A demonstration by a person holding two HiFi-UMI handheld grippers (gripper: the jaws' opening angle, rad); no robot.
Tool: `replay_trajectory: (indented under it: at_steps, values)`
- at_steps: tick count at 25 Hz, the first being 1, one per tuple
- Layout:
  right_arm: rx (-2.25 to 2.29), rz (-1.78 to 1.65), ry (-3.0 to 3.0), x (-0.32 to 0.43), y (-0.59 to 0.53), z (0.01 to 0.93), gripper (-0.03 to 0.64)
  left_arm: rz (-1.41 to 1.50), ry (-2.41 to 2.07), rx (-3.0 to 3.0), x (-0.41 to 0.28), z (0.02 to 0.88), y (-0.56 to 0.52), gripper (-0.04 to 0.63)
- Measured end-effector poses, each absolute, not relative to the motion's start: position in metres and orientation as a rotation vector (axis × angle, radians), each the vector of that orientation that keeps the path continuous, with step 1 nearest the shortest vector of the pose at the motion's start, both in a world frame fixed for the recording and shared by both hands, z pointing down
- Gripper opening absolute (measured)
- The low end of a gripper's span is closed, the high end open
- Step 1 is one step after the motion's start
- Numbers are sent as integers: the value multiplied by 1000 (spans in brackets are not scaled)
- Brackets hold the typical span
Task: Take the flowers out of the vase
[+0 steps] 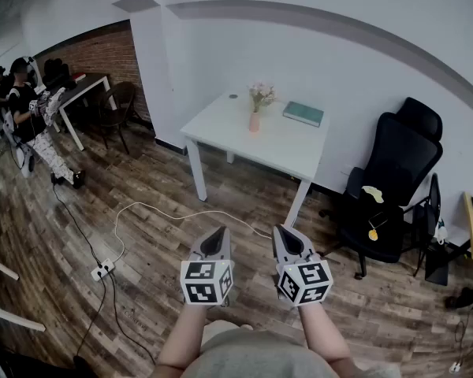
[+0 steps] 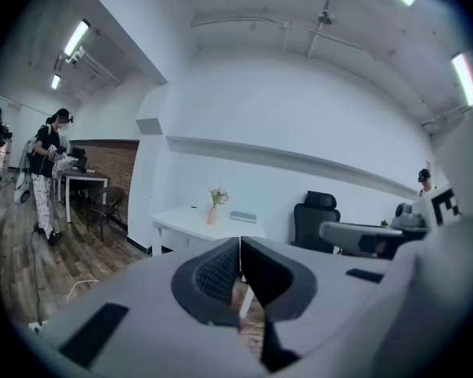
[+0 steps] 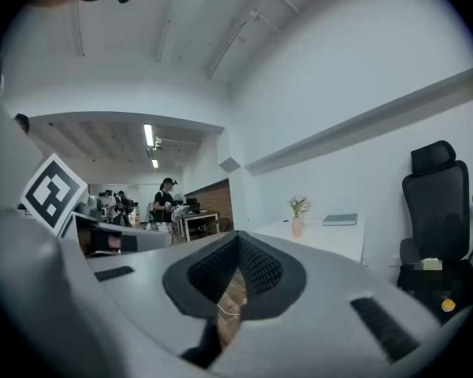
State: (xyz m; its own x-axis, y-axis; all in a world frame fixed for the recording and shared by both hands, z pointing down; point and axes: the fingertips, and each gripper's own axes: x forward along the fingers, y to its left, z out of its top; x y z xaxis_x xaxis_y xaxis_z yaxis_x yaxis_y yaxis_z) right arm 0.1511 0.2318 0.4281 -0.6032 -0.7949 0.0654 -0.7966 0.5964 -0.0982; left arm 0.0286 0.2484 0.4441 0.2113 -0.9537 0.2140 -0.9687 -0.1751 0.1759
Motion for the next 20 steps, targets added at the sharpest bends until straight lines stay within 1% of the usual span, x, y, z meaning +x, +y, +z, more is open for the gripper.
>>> replay_trajectory:
  at_steps: [11,20]
  values:
    - [1355,193,-2823,147,222,424,-2,79,-1838,2202,27,440,239,8]
    - [1346,265,-2847,150,212,432,0,100,-1848,2185,28,447,233,8]
